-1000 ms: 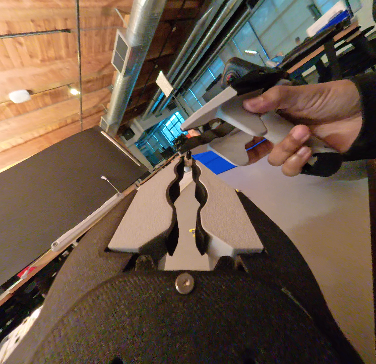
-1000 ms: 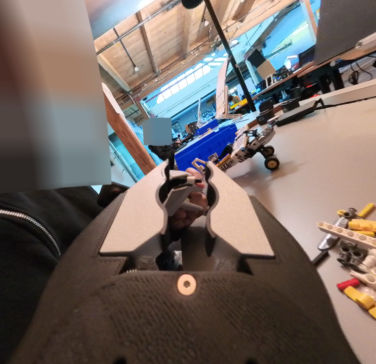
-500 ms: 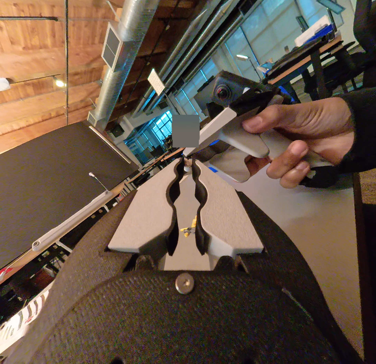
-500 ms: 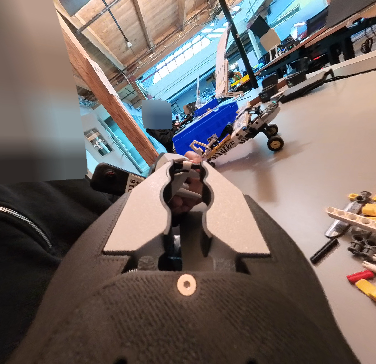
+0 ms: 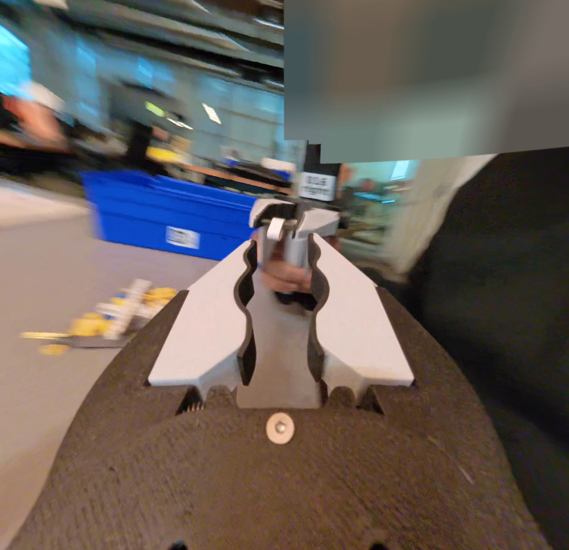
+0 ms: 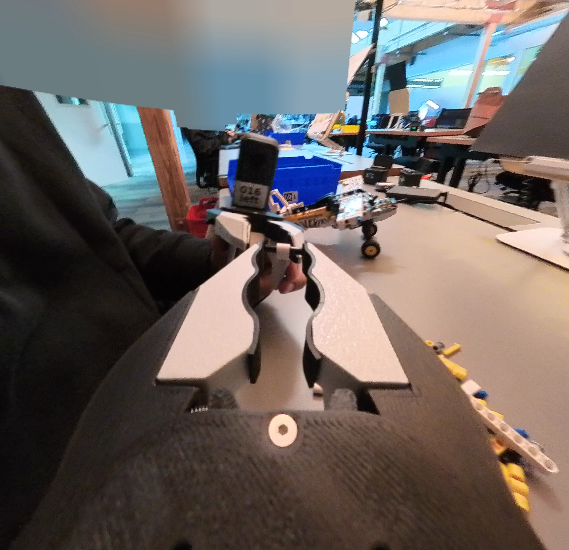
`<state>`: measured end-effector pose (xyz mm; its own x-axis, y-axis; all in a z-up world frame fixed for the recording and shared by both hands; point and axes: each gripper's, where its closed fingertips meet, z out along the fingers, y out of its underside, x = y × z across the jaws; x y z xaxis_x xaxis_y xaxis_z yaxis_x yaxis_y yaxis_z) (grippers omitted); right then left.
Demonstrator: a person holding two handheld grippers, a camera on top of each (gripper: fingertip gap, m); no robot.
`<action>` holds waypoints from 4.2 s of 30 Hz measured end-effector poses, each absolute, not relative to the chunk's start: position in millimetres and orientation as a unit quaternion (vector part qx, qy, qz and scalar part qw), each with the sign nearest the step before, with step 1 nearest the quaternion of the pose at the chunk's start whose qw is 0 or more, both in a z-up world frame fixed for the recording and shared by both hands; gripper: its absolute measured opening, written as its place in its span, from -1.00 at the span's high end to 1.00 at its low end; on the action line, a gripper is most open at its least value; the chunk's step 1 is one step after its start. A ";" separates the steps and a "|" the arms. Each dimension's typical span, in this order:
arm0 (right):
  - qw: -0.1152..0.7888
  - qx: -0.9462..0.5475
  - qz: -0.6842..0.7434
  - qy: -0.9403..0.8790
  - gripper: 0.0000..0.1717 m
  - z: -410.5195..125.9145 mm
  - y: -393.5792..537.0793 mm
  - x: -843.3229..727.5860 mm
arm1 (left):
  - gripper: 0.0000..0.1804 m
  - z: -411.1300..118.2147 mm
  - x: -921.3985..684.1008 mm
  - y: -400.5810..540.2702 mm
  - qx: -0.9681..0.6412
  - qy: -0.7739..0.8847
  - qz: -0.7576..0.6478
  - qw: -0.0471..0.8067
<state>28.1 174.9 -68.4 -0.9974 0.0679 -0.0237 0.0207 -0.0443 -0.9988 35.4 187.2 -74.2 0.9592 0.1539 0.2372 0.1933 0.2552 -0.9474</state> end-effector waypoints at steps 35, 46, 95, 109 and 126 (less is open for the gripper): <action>-0.121 0.020 0.698 -0.706 0.75 -81.4 182.8 63.5 | 0.90 -77.4 61.8 189.4 -0.604 -0.109 -0.182 0.769; -0.088 0.019 0.707 -0.702 0.74 -76.9 180.4 60.3 | 0.88 -79.1 60.6 192.2 -0.613 -0.111 -0.162 0.765; -0.019 -0.060 0.762 -0.644 0.70 -69.5 166.2 25.5 | 0.96 -68.8 20.9 173.4 -0.583 -0.149 0.076 0.795; 0.125 -0.034 0.710 -0.692 0.70 -85.0 173.9 12.3 | 0.96 -88.9 1.9 178.1 -0.658 -0.089 0.368 0.650; 0.093 -0.100 0.710 -0.690 0.80 -89.3 168.3 -2.4 | 0.96 -91.0 -6.5 173.3 -0.656 -0.100 0.425 0.616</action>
<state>-2.4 168.3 -89.3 -0.9629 0.2695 -0.0138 0.0061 -0.0293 -0.9996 -6.5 173.3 -91.0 0.6192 0.6545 -0.4340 -0.3918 -0.2215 -0.8930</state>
